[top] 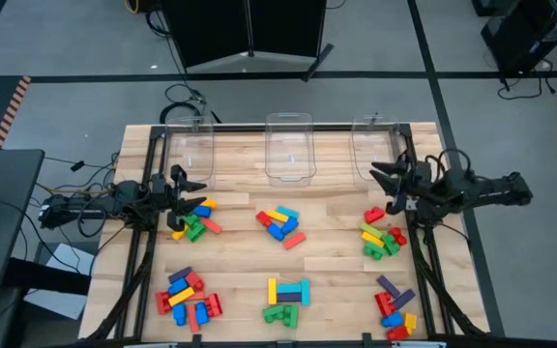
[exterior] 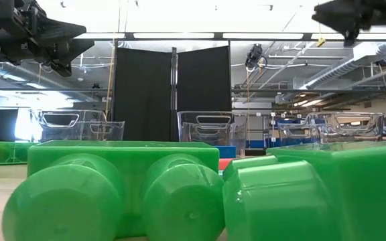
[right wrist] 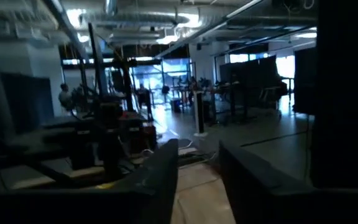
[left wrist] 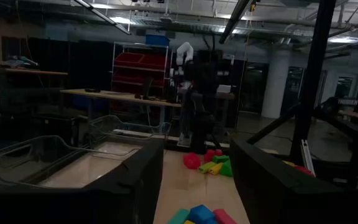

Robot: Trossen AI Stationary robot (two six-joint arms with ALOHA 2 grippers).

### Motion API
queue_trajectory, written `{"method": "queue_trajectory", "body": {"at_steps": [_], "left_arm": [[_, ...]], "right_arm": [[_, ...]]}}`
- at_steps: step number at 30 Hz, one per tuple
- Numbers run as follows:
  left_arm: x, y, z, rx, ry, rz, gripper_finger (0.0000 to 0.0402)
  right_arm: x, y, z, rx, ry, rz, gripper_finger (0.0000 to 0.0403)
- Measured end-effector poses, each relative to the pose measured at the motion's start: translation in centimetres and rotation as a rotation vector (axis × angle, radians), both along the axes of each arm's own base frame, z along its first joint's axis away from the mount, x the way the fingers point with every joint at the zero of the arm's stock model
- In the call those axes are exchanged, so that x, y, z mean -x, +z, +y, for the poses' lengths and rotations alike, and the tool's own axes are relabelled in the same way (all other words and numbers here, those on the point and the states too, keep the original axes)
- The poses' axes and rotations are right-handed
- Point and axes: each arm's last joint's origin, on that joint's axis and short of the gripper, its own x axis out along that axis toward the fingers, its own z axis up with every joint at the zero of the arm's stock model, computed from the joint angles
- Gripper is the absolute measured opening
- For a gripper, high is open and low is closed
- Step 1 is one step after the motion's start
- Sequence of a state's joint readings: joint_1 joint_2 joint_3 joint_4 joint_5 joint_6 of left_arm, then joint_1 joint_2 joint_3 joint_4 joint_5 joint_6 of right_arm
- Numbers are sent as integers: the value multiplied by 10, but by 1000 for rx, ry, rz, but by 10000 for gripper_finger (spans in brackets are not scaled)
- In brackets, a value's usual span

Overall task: Sort blocks by size
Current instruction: Put the green 2 stud game piece into the right transparent bin

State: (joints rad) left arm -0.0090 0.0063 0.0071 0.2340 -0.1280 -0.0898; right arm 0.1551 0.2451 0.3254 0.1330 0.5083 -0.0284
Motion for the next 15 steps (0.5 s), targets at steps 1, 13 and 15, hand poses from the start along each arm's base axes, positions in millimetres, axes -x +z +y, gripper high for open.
{"method": "queue_trajectory", "body": {"at_steps": [1,13,15], "left_arm": [[0,0,0,0,0,-1,193],[0,0,0,0,0,0,193],[0,0,0,0,0,-1,193]], "right_arm": [[-4,9,1,15,-4,18,146],[-86,83,11,-80,-128,576,236],[-96,89,13,-139,-124,670,238]]}}
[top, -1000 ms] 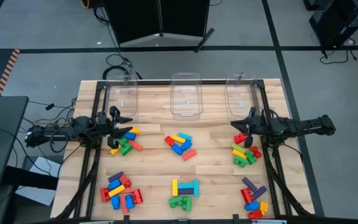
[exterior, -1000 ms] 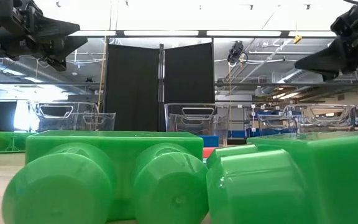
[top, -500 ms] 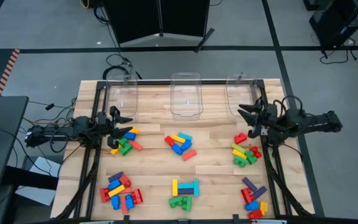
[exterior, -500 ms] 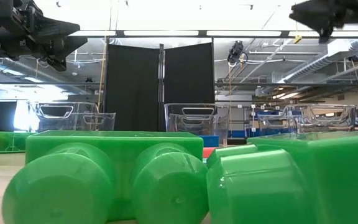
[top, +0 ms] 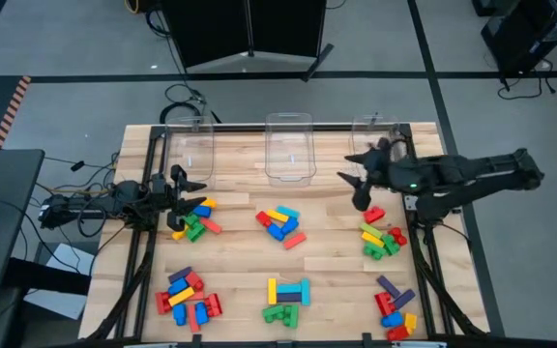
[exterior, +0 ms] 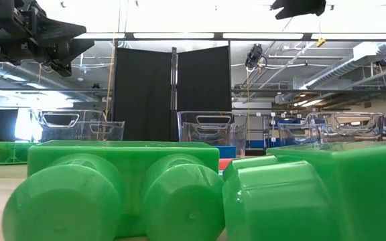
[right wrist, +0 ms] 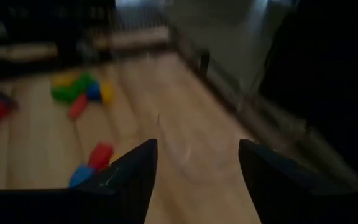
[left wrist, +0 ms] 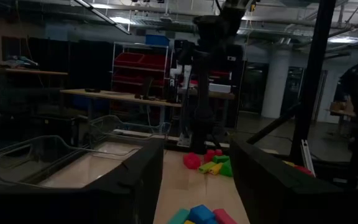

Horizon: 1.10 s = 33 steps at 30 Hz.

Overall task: Sort blocks by size
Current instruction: Put the green 2 stud game piece into the right transparent bin

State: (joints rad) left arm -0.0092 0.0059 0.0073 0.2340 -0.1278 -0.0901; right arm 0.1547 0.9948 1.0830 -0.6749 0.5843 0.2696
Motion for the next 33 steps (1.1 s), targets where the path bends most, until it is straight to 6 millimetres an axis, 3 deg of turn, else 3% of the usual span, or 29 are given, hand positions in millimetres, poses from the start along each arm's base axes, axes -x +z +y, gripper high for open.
{"method": "queue_trajectory", "body": {"at_steps": [6,11,16,21,26,33], "left_arm": [[0,0,0,0,0,0,193],[0,0,0,0,0,0,193],[0,0,0,0,0,0,193],[0,0,0,0,0,0,193],[0,0,0,0,0,0,193],[0,0,0,0,0,0,193]], "right_arm": [[-17,8,7,-264,-31,233,232],[-18,-3,14,-390,-79,394,222],[-4,-15,26,-460,-182,566,213],[12,-20,56,-457,-188,609,210],[28,-43,84,-456,-200,650,202],[35,-90,101,-528,-180,716,190]]}}
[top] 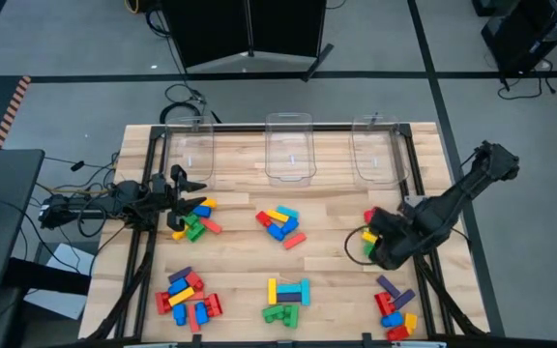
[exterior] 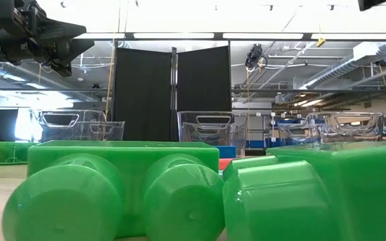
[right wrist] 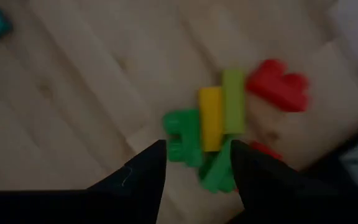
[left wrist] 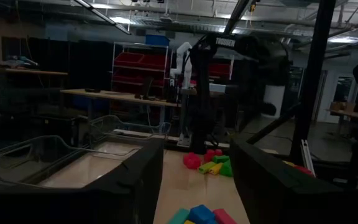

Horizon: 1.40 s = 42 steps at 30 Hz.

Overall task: Sort blocks by size
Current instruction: Put the green 2 stud game piece into the right transparent bin

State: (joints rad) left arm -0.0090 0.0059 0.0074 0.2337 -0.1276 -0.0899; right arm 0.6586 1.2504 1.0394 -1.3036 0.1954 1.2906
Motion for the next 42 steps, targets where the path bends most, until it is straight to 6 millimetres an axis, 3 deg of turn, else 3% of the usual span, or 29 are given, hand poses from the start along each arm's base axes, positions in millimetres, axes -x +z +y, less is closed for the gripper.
{"method": "queue_trajectory", "body": {"at_steps": [6,23,36,42], "left_arm": [[0,0,0,0,0,0,193],[0,0,0,0,0,0,193],[0,0,0,0,0,0,193],[0,0,0,0,0,0,193]], "right_arm": [[-1,-35,3,-65,-9,-2,197],[1,-94,2,-25,87,69,240],[-13,-126,16,-66,161,182,205],[-14,-127,17,-73,166,178,181]]}}
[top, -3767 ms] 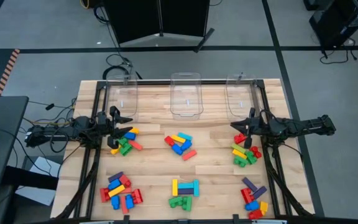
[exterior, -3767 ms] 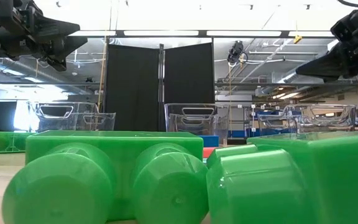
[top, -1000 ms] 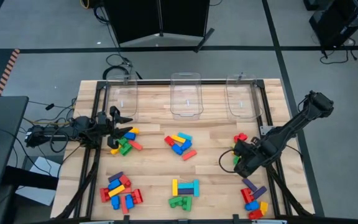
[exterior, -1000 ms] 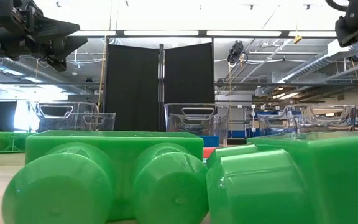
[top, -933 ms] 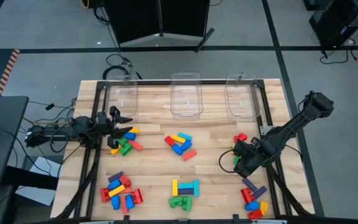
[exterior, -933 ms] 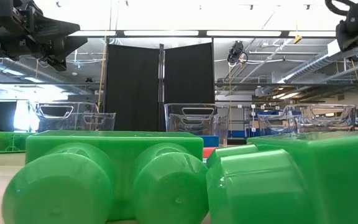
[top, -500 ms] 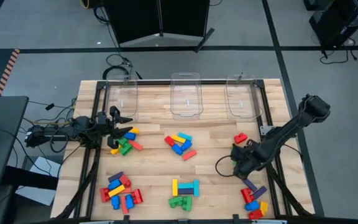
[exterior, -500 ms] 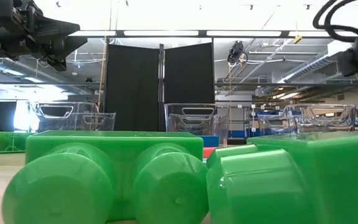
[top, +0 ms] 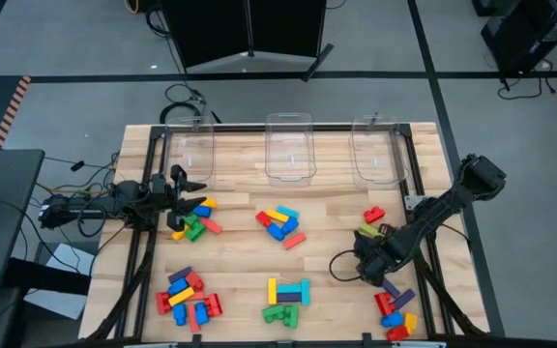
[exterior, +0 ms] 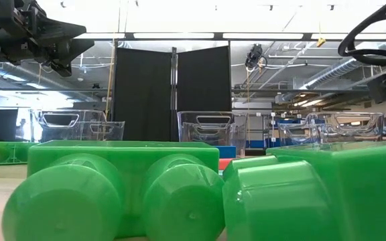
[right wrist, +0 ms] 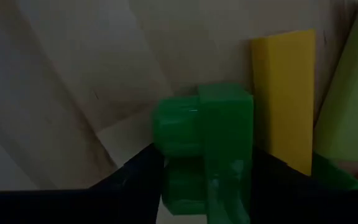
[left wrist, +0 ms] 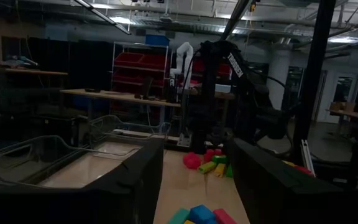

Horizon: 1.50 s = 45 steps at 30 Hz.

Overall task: Sort blocks by size
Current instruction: Put the green 2 stud game piece into the right transparent bin

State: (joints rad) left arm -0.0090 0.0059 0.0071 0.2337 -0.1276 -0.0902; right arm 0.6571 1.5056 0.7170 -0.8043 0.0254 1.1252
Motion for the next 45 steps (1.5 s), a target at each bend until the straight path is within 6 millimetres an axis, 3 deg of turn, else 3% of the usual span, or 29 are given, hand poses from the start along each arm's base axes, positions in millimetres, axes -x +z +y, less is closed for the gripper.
{"method": "queue_trajectory", "body": {"at_steps": [12,23,34,40,45], "left_arm": [[0,0,0,0,0,0,193],[0,0,0,0,0,0,193],[0,0,0,0,0,0,193],[0,0,0,0,0,0,193],[0,0,0,0,0,0,193]], "right_arm": [[7,21,-6,-35,-83,-62,181],[18,63,-24,-131,-229,-287,180],[23,88,-62,-81,-325,-360,180],[7,125,-85,16,-318,-470,180],[-4,157,-117,101,-395,-573,181]]}}
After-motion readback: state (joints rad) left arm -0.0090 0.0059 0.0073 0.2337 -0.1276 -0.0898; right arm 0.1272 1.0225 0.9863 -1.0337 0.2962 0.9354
